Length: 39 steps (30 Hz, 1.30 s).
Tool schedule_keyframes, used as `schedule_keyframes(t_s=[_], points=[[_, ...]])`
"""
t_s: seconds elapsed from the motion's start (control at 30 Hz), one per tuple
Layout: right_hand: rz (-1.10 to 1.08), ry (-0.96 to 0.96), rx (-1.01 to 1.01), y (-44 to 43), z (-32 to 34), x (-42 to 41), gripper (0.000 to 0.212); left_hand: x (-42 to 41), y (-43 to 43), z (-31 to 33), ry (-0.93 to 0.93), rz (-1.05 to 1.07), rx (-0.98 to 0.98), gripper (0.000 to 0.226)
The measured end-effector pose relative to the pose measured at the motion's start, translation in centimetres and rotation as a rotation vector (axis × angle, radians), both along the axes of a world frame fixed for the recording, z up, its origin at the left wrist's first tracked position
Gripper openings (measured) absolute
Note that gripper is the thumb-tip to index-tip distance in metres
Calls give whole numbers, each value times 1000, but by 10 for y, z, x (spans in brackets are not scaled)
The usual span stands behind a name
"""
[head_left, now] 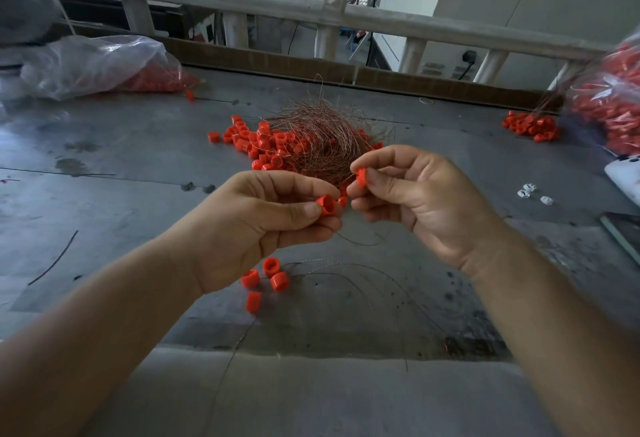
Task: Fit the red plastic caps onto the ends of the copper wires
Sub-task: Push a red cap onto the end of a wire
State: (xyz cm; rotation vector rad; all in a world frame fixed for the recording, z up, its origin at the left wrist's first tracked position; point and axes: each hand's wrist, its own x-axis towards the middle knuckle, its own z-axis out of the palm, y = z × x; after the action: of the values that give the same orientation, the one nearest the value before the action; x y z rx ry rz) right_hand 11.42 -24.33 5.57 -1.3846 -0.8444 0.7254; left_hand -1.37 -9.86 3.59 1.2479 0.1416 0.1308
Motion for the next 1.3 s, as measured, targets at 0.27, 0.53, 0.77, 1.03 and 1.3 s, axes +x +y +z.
schedule_keyframes(t_s=[0.27, 0.53, 0.77, 1.03, 1.3], points=[[-34, -76, 24, 1, -3, -1, 19, -1, -2, 2, 9, 24, 28, 23], [-58, -150, -9, 2, -3, -4, 13, 0, -3, 3, 15, 28, 45, 23], [-29, -174, 1, 0, -1, -7, 10, 1, -4, 3, 20, 35, 55, 24], [-99, -491, 17, 4, -6, -16, 25, 3, -8, 1, -20, 155, 130, 24], [-121, -583, 44, 8, -14, -20, 29, 3, -9, 1, -41, 206, 160, 20]])
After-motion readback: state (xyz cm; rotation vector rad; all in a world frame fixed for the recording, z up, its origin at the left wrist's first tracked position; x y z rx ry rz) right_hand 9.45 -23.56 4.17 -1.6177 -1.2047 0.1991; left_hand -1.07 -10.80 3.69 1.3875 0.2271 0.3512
